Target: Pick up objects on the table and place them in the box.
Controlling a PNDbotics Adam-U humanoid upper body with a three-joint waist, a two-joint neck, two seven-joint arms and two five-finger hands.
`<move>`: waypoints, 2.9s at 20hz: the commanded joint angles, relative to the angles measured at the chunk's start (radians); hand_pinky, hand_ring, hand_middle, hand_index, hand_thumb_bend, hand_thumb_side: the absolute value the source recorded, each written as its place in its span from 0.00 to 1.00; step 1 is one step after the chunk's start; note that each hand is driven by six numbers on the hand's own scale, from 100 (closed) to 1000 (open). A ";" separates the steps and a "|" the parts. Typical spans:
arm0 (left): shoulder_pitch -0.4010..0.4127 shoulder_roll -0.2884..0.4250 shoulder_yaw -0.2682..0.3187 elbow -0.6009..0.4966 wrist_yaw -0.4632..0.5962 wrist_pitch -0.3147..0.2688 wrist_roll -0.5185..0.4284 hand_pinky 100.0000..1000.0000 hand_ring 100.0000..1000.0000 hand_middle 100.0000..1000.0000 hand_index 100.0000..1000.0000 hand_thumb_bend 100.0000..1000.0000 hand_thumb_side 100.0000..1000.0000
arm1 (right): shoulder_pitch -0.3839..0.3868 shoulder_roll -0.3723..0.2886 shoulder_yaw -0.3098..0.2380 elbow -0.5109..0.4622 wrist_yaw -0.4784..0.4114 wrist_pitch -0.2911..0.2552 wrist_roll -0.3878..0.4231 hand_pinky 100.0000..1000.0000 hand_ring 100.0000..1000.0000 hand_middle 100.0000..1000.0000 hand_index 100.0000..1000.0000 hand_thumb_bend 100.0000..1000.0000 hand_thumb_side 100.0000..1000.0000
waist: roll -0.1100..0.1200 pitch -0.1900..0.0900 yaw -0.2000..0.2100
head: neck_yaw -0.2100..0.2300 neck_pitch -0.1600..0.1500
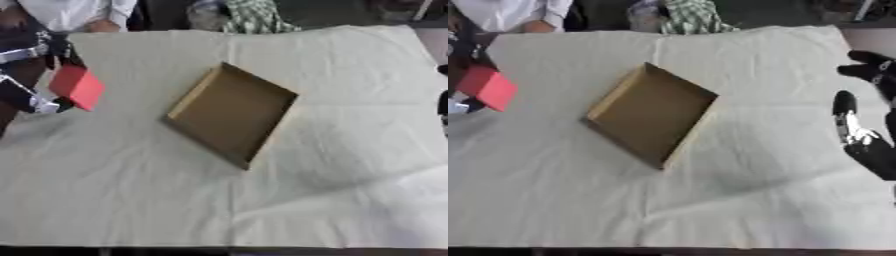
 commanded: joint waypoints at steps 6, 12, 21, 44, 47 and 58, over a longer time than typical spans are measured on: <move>-0.138 -0.133 -0.027 0.036 -0.002 0.000 -0.028 0.53 0.59 0.55 0.68 0.13 0.00 | -0.010 -0.038 -0.004 -0.015 -0.011 -0.009 -0.001 0.87 0.79 0.84 0.79 0.00 0.85 | -0.001 -0.016 -0.013 | 0.016 0.006; -0.205 -0.242 -0.030 0.073 -0.019 0.007 -0.020 0.52 0.58 0.53 0.66 0.07 0.00 | -0.019 -0.042 -0.002 -0.015 -0.018 -0.012 0.002 0.87 0.79 0.84 0.79 0.00 0.85 | 0.000 -0.015 -0.029 | 0.029 0.005; -0.260 -0.380 -0.024 0.176 -0.087 0.014 -0.017 0.52 0.57 0.53 0.66 0.06 0.00 | -0.038 -0.038 0.004 -0.015 -0.034 -0.019 0.013 0.87 0.79 0.84 0.79 0.00 0.85 | -0.004 -0.007 -0.059 | 0.039 -0.009; -0.230 -0.527 0.012 0.414 -0.471 -0.008 0.196 0.56 0.63 0.59 0.75 0.35 0.01 | -0.064 -0.009 0.007 -0.015 -0.055 -0.022 0.030 0.87 0.78 0.84 0.79 0.00 0.85 | -0.010 0.016 -0.099 | 0.050 -0.037; -0.231 -0.529 0.006 0.421 -0.535 -0.022 0.198 0.59 0.69 0.64 0.79 0.49 0.02 | -0.064 -0.009 0.008 -0.015 -0.056 -0.022 0.031 0.87 0.78 0.84 0.79 0.00 0.85 | -0.008 0.016 -0.099 | 0.050 -0.035; -0.230 -0.530 0.020 0.442 -0.625 -0.052 0.172 0.74 0.84 0.78 0.92 0.82 0.30 | -0.062 -0.009 0.008 -0.015 -0.055 -0.020 0.033 0.87 0.78 0.84 0.79 0.00 0.85 | -0.006 0.014 -0.093 | 0.043 -0.026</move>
